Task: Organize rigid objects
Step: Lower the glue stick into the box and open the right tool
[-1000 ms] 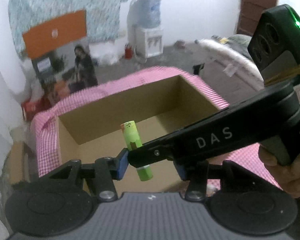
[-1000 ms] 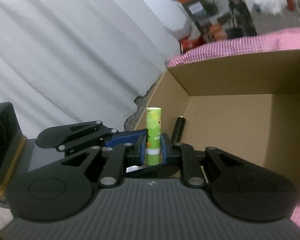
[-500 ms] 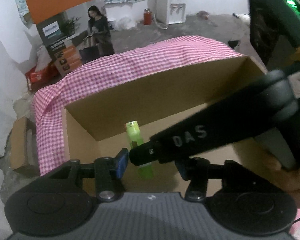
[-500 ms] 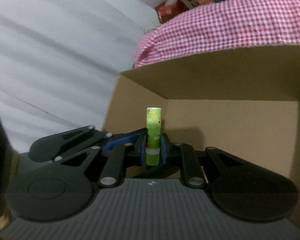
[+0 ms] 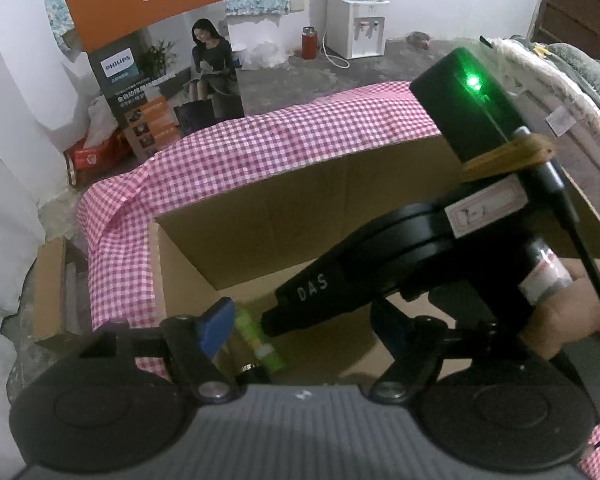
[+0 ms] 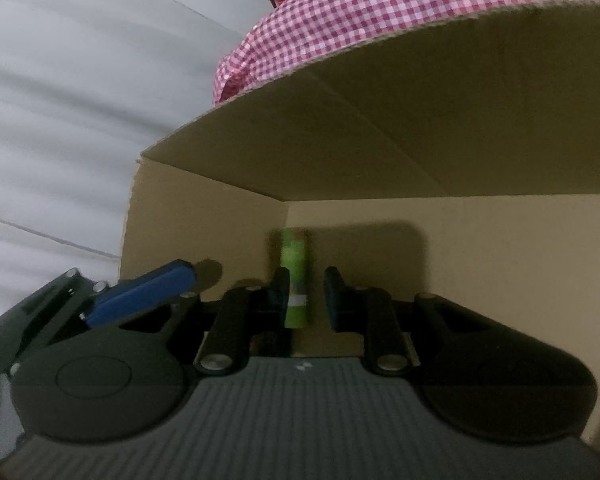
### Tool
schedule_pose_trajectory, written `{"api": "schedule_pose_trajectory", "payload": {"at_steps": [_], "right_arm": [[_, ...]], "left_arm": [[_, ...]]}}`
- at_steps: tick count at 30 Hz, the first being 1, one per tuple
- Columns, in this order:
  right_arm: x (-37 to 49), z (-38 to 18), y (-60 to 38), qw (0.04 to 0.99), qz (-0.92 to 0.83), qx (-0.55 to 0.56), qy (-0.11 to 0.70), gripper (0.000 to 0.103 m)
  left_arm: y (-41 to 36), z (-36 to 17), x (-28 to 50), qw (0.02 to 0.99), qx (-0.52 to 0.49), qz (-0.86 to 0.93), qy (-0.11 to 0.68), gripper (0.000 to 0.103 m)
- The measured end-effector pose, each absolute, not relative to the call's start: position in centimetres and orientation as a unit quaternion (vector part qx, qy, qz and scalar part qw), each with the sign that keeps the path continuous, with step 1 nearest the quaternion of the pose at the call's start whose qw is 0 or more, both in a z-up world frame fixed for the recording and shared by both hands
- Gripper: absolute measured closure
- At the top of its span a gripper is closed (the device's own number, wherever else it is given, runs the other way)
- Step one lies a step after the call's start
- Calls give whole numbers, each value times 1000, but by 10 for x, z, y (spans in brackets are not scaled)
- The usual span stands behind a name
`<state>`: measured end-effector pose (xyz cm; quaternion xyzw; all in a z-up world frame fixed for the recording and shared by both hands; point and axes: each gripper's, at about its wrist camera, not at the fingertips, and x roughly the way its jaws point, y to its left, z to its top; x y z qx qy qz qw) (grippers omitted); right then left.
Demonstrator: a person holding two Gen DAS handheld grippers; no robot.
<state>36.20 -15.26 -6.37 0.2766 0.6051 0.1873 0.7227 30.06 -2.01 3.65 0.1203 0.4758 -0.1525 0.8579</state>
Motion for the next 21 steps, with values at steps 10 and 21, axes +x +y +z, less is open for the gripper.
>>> {"api": "schedule_pose_trajectory", "payload": {"at_steps": [10, 21], "right_arm": [[327, 7, -183, 780, 197, 253, 538, 72], [174, 109, -257, 850, 231, 252, 401, 58]], "left_arm": [[-14, 78, 268, 884, 113, -168, 422, 24], [-11, 134, 180, 903, 88, -220, 359, 16]]}}
